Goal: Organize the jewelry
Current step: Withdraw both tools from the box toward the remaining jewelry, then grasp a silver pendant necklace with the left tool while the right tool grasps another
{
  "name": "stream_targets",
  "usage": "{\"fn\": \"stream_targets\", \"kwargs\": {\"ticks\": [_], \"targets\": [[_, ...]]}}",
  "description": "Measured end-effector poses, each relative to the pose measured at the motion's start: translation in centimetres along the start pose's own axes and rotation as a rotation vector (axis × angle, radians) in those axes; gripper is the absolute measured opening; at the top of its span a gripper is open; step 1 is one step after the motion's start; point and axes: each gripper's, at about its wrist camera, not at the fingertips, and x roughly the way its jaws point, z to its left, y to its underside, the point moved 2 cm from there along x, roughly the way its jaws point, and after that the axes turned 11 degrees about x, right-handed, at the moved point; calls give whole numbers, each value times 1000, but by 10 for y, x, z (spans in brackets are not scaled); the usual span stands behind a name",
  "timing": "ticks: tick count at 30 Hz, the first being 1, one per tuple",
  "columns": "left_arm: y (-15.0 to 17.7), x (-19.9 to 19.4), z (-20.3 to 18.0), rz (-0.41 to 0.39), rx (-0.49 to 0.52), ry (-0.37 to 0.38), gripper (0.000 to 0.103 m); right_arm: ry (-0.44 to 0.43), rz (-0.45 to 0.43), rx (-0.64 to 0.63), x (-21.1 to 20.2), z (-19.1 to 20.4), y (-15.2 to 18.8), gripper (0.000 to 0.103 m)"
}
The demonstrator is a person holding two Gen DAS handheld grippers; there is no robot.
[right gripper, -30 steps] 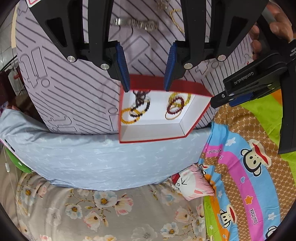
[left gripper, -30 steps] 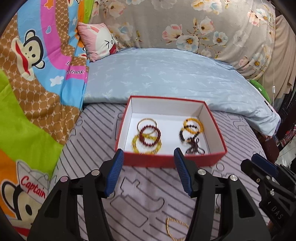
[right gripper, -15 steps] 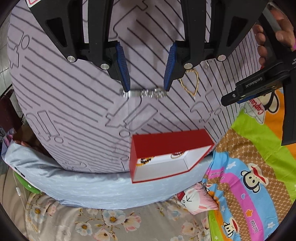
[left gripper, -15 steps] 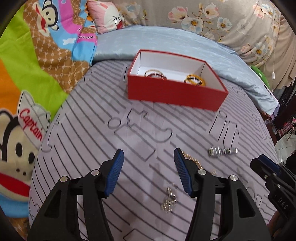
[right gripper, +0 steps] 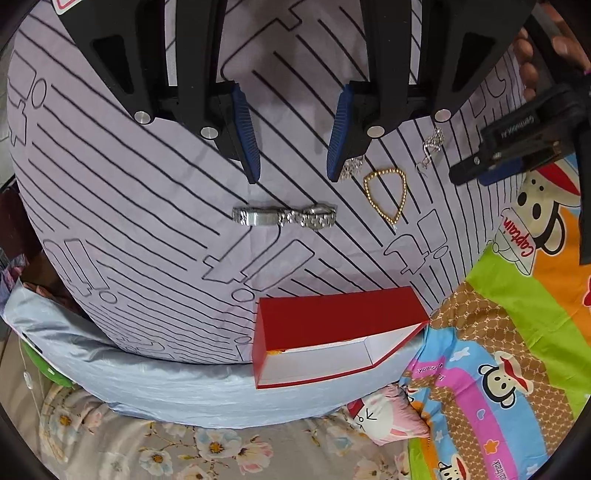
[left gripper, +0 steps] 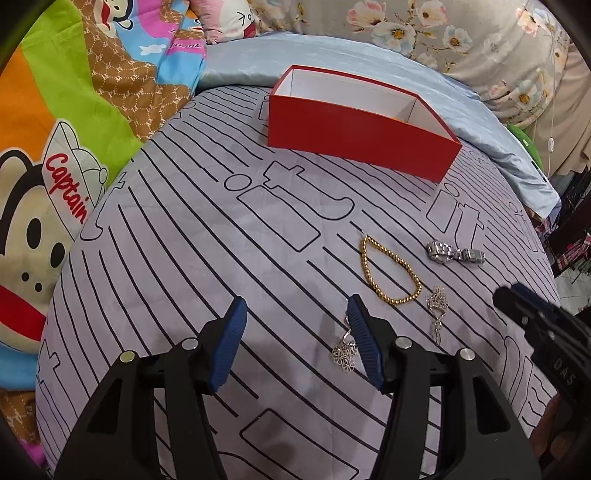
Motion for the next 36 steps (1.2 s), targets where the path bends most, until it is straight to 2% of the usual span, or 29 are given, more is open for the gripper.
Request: {"fn": "stream_targets", "kwargs": {"ticks": [4,8,19,22,25,27,28,36], "targets": [[7,-1,-3,2,12,7,56,-13,5,5,5,3,-4,37],[16,-2,-8,6,29,17,60,-37,32,21,7,4,7,37],[22,9,-24,6,79,32,56,-63,70,1,8,17,26,37],[23,11,-29,0,109,12,51,-66,74,6,9,17,27,37],[23,10,-29,-9,115,18,34,-67,79,8,11,18,28,37],[22,10,-29,-10,112,34,17,-71,85,7,12,19,29,37],[22,10,-28,-9,109,46,13,-73,88,5,13,21,30,37],[22,5,-22,-13,78,81,3,-94,115,-15,23,34,34,34]]}}
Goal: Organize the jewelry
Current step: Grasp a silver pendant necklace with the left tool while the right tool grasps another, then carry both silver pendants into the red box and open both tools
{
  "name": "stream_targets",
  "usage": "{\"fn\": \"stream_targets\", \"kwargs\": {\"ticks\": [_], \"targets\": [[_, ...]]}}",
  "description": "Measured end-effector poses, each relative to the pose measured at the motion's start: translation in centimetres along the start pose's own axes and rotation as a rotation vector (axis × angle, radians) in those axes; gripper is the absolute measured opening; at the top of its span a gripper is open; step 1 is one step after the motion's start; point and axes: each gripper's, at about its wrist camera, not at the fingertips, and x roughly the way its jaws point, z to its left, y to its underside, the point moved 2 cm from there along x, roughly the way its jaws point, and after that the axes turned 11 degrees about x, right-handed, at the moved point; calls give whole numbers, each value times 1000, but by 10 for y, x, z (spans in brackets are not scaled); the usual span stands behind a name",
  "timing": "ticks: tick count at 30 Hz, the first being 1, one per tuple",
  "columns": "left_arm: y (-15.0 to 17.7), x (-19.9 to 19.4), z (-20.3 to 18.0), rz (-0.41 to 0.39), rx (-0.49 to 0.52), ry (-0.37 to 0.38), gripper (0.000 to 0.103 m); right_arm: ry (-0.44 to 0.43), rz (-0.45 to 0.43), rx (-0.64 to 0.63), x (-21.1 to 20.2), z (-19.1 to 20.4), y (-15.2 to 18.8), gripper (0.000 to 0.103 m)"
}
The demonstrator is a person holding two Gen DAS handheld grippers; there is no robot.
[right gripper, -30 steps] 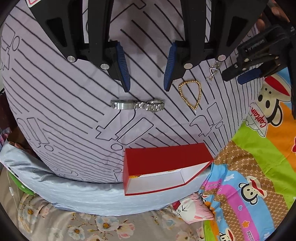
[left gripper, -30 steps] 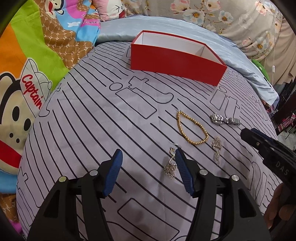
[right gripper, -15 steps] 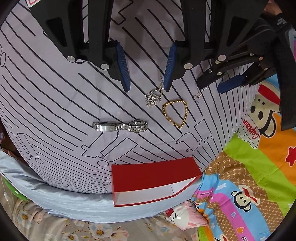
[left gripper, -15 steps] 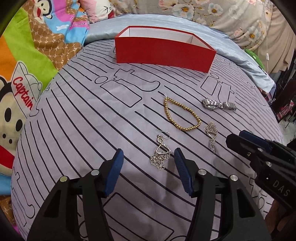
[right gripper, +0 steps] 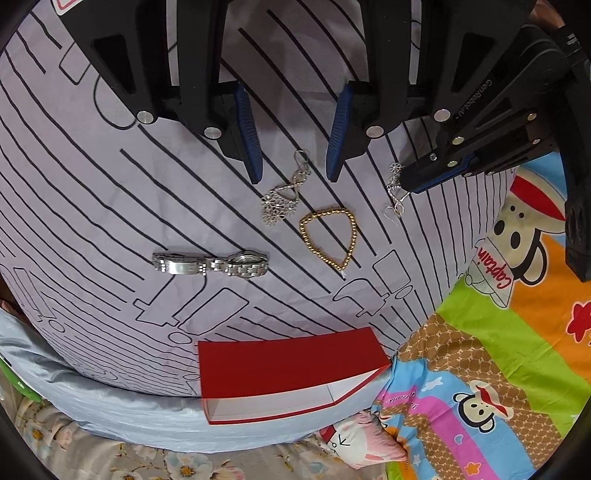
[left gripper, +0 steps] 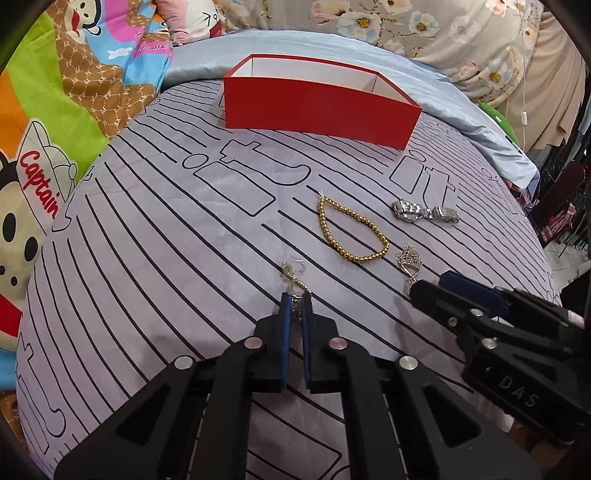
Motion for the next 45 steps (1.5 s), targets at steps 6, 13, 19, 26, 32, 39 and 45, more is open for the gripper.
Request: {"fn": "stream_targets", "kwargs": {"ticks": [6,13,19,26,32,39,45], "targets": [[-1,-3,6,3,-22,9,2,0,13,-15,10,8,0,22],[-1,-3,11,5,-43,25,2,11,8,-13,13,5,-3,8],[-3,-7,12,1,-53,42,2,6,-7,-6,5,3,-3,6],[-13,-19,6,-19,-51,65,2,-19,-54,5,-18,2,-11,6],[-27,-32,1,-43,-36,71,2,-45,-106,19,-40,3,-27,6],[-53,-46,2,-95,-33,72,2,-61,-156,28,-58,2,-48,6],[-85,-54,4,-144,-24,70,2,-71,-200,23,-67,4,-76,6]]}}
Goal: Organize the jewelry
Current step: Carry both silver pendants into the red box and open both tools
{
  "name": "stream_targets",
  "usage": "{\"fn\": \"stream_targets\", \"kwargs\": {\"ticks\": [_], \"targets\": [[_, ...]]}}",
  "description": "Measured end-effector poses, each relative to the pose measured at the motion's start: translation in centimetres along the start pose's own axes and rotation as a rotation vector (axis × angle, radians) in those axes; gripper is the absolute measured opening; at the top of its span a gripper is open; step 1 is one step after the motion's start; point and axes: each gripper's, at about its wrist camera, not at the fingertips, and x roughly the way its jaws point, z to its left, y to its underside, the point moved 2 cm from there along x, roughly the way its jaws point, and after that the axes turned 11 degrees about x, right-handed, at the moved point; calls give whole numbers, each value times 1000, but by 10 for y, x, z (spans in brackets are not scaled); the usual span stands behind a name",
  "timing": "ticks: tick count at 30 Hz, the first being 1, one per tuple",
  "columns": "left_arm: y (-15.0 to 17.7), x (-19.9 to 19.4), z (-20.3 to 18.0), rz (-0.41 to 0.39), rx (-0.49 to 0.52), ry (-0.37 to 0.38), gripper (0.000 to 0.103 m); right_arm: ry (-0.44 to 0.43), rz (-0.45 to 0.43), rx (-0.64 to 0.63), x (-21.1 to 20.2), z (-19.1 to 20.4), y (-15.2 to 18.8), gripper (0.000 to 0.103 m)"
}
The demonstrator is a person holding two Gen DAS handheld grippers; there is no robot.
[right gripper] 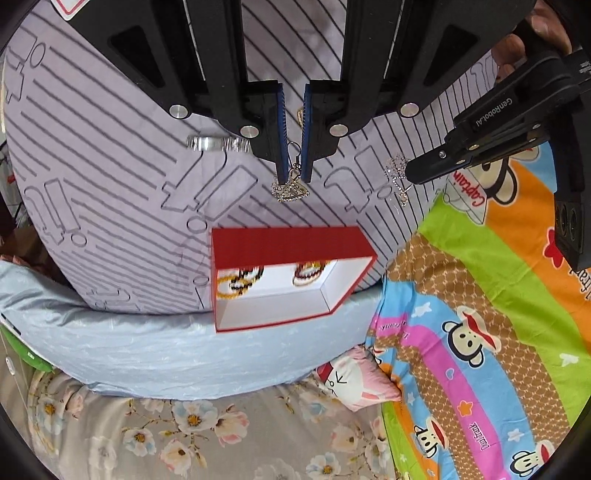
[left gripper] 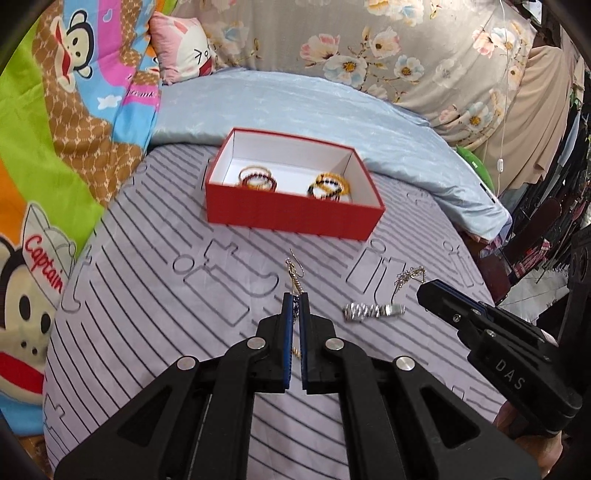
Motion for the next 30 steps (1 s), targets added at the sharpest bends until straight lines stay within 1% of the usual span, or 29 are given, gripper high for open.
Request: {"fn": "stream_targets", "kwargs": {"ticks": [6,14,18,24,30], "targets": [[-43,2,3,-54,19,-20,2,-15,-43,-2,6,6,-39,6],[-97,23,12,-97,43,-45,2,-11,-71,-16,35,15,-87,6],[-114,41,15,-93,54,-52,2,-8,-70,-22,57,18,-107,6],[-137,76,20,-78,56,-61,2,2,-59,-27,87,20,-126,6],[-147,108,22,-48,64,-69,2,17,-40,-26,116,16,-137,6]]}}
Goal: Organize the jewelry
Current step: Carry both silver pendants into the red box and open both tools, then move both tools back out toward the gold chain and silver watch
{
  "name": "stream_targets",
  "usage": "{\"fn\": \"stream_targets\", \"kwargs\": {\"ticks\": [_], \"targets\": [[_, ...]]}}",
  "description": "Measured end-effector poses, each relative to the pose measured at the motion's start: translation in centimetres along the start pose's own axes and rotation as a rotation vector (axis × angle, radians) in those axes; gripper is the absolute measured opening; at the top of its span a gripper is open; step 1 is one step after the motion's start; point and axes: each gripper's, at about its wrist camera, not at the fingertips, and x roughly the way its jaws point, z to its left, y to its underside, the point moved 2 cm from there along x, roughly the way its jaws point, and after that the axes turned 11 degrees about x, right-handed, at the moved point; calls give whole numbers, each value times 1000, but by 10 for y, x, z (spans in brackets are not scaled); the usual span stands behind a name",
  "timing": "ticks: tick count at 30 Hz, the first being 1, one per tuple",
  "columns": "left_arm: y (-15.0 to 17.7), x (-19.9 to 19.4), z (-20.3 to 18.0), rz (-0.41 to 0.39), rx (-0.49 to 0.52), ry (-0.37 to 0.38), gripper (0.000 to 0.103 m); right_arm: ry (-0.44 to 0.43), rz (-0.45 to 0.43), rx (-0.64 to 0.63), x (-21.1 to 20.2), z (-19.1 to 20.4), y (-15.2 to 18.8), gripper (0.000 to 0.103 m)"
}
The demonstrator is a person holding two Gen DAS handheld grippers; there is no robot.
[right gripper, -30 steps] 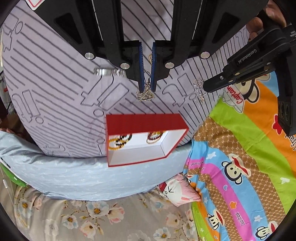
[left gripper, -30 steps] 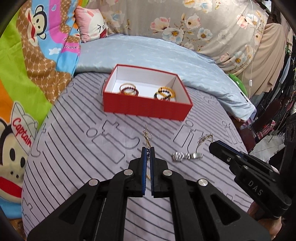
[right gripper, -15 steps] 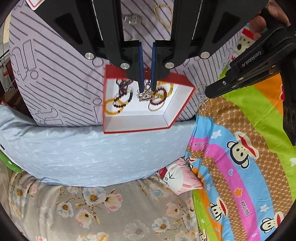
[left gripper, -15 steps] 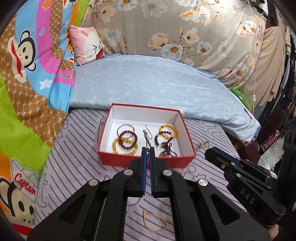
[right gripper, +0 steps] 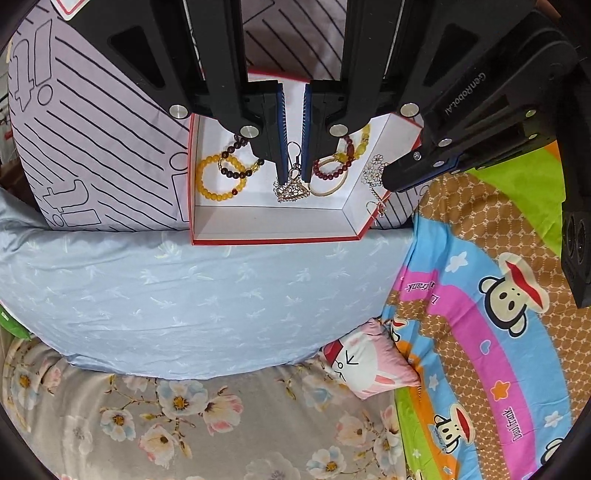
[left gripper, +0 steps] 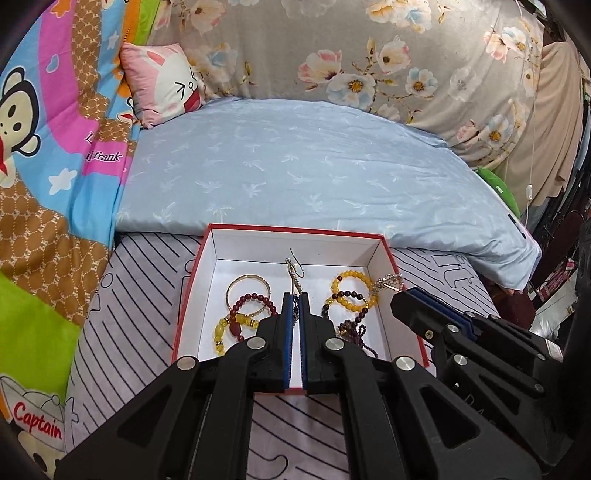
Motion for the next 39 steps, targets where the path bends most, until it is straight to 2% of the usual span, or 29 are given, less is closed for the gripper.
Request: {"fn": "stream_targets", "kwargs": {"ticks": [12,15,16,19,21,22,31,39], "targets": [[-2,34,8,33,-8,-12,2,14,30,-3,29,-6,-3,6],[-3,38,11,35,-18,-8,3,15,35,-12,31,-5,-3,7],[-3,39,11,38,-18,-11,3,21,26,-15,29,-4,-4,11],[-2,39,13,42,-15,-24,12,25,18,-15,26,-3,-4,13],[0,37,15,41,-24,-30,26,28,13,-13,22,-4,-3,17],[1,35,16,37,-28,-32,27,28,8,-9,19,-4,-3,21],[3,15,12,24,-27,-35,27,27,-10,-16,-5,0,4,23],[13,-16,4,6,-14,-34,29,37,-20,-36,-34,1,24,26]]}}
